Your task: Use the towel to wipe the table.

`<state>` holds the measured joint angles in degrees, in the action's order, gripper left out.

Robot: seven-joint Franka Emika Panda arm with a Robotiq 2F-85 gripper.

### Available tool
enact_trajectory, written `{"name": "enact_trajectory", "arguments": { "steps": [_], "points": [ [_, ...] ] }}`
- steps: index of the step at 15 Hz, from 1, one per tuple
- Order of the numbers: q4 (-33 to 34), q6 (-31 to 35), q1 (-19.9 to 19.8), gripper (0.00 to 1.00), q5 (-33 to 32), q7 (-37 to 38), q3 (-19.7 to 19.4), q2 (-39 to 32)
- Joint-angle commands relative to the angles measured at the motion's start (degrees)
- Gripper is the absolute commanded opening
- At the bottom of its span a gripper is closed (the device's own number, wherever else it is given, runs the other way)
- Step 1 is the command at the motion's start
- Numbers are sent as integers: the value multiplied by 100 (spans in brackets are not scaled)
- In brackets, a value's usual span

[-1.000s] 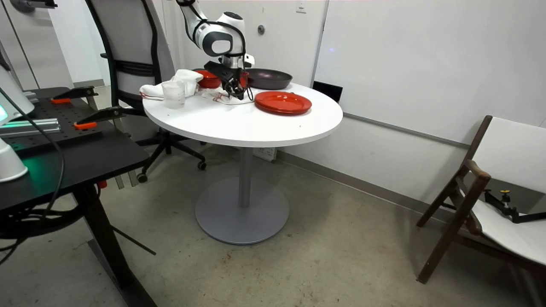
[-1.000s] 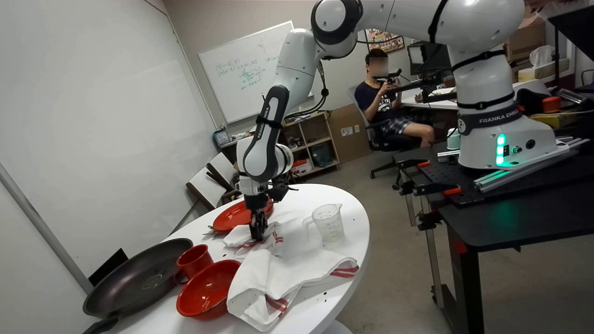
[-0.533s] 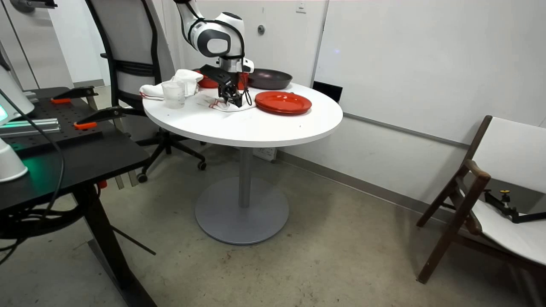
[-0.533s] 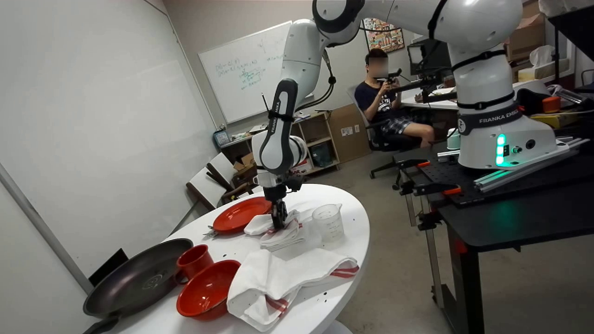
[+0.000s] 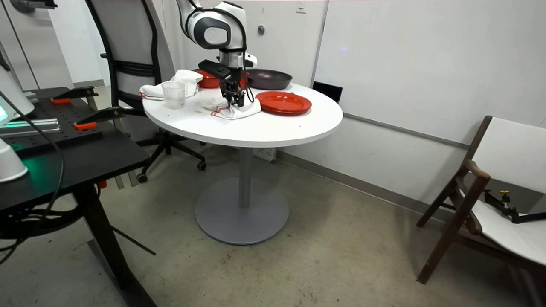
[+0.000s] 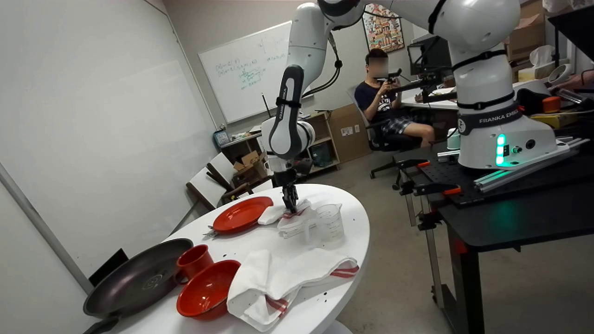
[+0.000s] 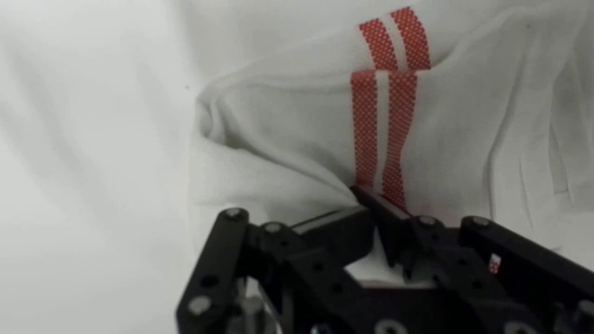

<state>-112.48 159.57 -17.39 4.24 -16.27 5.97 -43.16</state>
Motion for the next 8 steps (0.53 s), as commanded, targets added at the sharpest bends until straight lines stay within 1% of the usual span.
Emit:
{"name": "enact_trajectory", "arguments": {
  "steps": [1,4,8],
  "points": [
    [-816,-60,-154,0,0,-41,-185,709],
    [-1290,-109,-254,0,46,-58,-250,1064],
    [-1912,-132,-298,0,90,-132,-217,1473]
  ]
}}
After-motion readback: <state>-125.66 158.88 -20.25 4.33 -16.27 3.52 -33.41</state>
